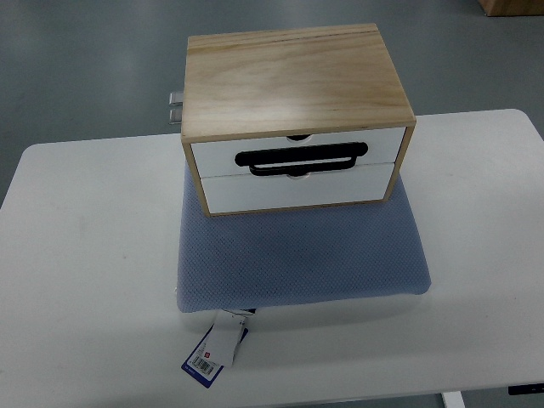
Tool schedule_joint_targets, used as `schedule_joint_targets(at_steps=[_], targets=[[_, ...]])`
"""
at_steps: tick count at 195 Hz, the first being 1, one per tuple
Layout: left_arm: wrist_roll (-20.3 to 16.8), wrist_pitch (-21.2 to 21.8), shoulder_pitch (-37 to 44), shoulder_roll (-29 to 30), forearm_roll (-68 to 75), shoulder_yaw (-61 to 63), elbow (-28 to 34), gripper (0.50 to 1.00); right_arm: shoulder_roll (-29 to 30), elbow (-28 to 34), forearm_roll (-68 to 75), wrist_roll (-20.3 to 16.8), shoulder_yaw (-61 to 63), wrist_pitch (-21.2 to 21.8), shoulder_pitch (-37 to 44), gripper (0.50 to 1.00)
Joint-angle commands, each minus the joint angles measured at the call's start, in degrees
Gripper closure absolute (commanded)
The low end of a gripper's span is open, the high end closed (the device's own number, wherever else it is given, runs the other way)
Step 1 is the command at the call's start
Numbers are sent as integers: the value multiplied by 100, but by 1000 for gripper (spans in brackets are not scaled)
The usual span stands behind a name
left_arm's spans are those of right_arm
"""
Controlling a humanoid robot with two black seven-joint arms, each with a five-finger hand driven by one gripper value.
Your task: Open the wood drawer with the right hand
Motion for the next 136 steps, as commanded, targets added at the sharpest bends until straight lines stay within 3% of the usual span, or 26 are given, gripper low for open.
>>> schedule_joint_targets(at_steps=[1,8,9,16,26,27,42,52,53,55,92,93,116,136], targets=[[0,-120,-1,0,8,6,-18,500,-185,490,-285,-601,-1178,223,1137,556],[0,-120,-1,0,8,6,-18,500,-185,490,-285,-601,-1178,223,1137,556],[0,-163,-1,0,17,15,-18,500,-168,681,-276,-967,-1830,301,1772,556],[0,-172,-1,0,17,15,-18,500,-124,832,-276,-1216,-2187,355,2138,556],[0,-172,-1,0,17,15,-18,500,-124,832,-276,-1217,-2189,355,2139,556],[0,-172,-1,0,17,15,-10,500,-72,1085,-259,-1599,-2606,451,2617,556],[0,-172,-1,0,17,6,-1,500,166,1403,-118,-2191,-2927,513,3070,556],[0,-172,-1,0,17,6,-1,500,166,1404,-118,-2192,-2927,513,3070,556],[0,-172,-1,0,17,6,-1,500,323,1543,187,-2627,-3014,513,3262,556],[0,-172,-1,0,17,6,-1,500,359,1562,294,-2736,-3015,513,3290,558],[0,-172,-1,0,8,6,-1,500,676,1870,1640,-2739,-3155,364,3545,558],[0,-172,8,0,-1,6,17,500,763,2087,2049,-2739,-3355,181,3675,558],[0,-172,8,0,-9,6,34,500,939,2809,2870,-2739,-3762,-839,3809,560],[0,-172,8,0,-9,6,43,500,1124,3170,3169,-2739,-3788,-1649,3747,558]])
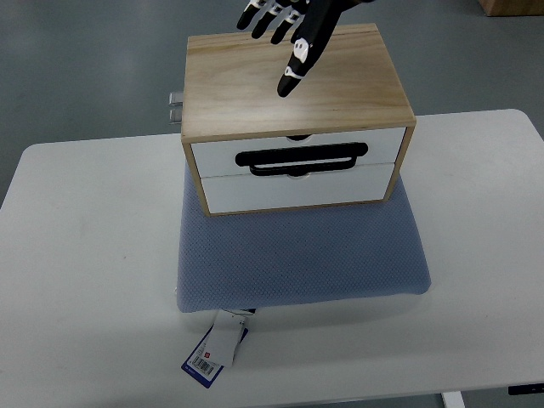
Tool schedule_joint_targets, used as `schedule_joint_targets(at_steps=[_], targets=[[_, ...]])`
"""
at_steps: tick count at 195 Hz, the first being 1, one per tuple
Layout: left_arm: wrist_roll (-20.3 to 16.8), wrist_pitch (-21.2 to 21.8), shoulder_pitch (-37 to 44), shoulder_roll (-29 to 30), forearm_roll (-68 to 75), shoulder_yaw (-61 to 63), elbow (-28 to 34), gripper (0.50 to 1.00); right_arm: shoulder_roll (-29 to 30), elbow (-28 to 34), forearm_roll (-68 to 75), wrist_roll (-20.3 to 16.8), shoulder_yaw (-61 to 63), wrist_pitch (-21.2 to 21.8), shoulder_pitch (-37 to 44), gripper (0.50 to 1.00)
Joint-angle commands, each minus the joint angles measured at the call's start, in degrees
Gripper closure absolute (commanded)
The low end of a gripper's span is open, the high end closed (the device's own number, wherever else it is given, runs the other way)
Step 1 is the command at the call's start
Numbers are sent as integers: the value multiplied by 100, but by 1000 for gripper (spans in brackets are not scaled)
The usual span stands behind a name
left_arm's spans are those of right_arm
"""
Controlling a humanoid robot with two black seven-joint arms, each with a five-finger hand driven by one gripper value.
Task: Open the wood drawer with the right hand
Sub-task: 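Move the right hand down toward the upper drawer's black handle, then hook the right hand's fingers around the upper drawer's black handle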
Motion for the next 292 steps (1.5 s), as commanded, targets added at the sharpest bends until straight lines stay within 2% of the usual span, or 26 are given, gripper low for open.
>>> schedule_joint_targets(at_steps=[1,24,70,109,126,127,131,155,195,217,292], targets=[[0,1,0,0,-1,6,4,500,201,409,363,0,-74,-855,-47,558],[0,1,0,0,-1,15,4,500,368,427,346,0,-83,-1128,-258,558],[0,1,0,0,-1,15,22,500,518,436,267,0,-92,-1066,-469,560],[0,1,0,0,-9,6,22,500,597,409,-375,0,-232,-1049,-891,560],[0,1,0,0,-9,6,22,500,588,400,-551,0,-259,-1005,-988,558],[0,1,0,0,-9,6,22,500,545,392,-855,0,-381,-839,-1058,558],[0,1,0,0,-9,6,22,500,536,383,-989,0,-434,-750,-1076,558],[0,1,0,0,-9,15,22,500,483,348,-1359,0,-540,-530,-1190,558],[0,1,0,0,-9,24,22,500,430,313,-1447,0,-566,-504,-1322,558],[0,1,0,0,-9,15,22,500,430,181,-1684,0,-602,-319,-1436,558],[0,10,0,0,-9,6,31,500,606,-127,-1992,0,-637,-310,-1849,560]])
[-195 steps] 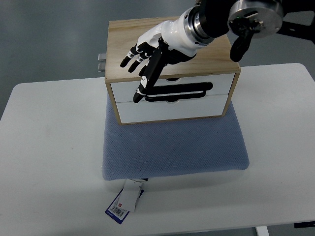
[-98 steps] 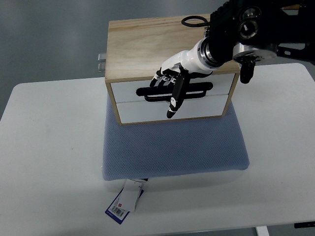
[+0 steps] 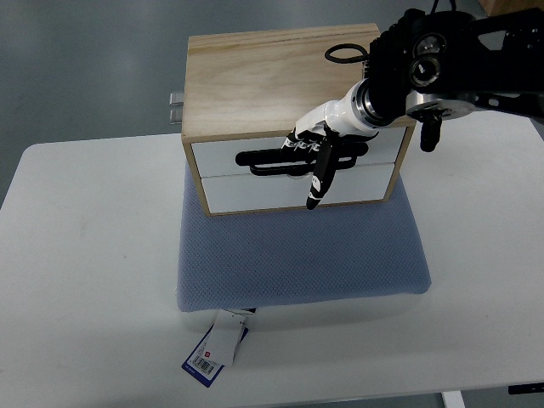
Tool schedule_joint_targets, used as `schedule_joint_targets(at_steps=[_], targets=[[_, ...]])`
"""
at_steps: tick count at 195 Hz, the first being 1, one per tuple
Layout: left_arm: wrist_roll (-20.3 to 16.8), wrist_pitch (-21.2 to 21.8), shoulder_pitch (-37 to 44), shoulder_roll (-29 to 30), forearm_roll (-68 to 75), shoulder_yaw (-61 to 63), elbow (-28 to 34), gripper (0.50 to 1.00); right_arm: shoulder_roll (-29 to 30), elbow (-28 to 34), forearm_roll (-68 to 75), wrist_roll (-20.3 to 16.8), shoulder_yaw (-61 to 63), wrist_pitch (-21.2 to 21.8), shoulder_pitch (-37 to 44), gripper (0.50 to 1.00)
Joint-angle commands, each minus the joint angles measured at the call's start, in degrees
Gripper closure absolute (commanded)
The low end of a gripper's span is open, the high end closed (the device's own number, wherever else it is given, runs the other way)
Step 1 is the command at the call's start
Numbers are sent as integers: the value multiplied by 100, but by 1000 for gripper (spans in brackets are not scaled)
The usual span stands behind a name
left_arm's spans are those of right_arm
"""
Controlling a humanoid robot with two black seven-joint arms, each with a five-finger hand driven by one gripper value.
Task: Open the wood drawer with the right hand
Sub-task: 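Hook the right hand's fingers around the upper drawer's black handle, then pull the upper drawer out toward the robot with the right hand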
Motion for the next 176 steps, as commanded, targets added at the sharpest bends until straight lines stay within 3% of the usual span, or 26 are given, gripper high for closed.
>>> schedule_joint_targets(at_steps=[1,29,87,176], targets=[[0,9,0,0,0,-4,8,500,36,-85,-141,0,0,4,-162,560],[0,9,0,0,-8,-4,26,500,19,-111,-185,0,9,101,-276,558],[0,9,0,0,-8,-4,26,500,-130,47,-44,0,97,1340,-179,560],[0,9,0,0,-8,-13,105,500,-412,601,316,0,255,2114,58,560]])
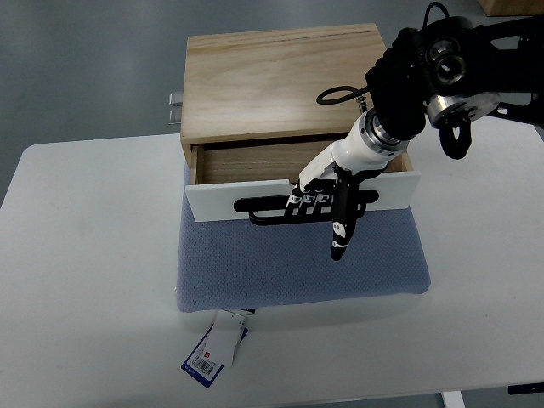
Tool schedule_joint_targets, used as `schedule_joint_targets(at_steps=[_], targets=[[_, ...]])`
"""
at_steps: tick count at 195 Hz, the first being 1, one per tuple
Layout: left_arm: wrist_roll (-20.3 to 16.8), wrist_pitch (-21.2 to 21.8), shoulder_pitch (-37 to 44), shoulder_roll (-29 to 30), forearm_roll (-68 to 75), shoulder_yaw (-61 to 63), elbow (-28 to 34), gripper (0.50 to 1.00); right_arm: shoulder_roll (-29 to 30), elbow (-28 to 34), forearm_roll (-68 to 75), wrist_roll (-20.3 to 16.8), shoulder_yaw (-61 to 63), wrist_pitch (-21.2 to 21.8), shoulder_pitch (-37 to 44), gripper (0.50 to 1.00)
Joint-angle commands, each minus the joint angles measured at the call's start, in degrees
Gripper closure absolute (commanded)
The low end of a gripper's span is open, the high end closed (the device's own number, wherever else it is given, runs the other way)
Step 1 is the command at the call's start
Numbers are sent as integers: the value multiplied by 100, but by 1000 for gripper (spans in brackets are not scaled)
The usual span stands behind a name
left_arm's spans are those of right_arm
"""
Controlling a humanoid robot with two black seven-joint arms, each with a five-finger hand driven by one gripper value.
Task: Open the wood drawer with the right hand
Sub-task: 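Pull the upper drawer out toward the robot with the right hand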
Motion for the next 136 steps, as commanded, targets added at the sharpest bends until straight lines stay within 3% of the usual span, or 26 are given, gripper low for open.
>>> schedule_joint_targets(at_steps=[1,136], targets=[[0,-1,0,0,1,-1,8,500,-84,137,12,0,10,150,51,560],[0,-1,0,0,1,8,0,500,-902,858,258,0,133,310,148,560]])
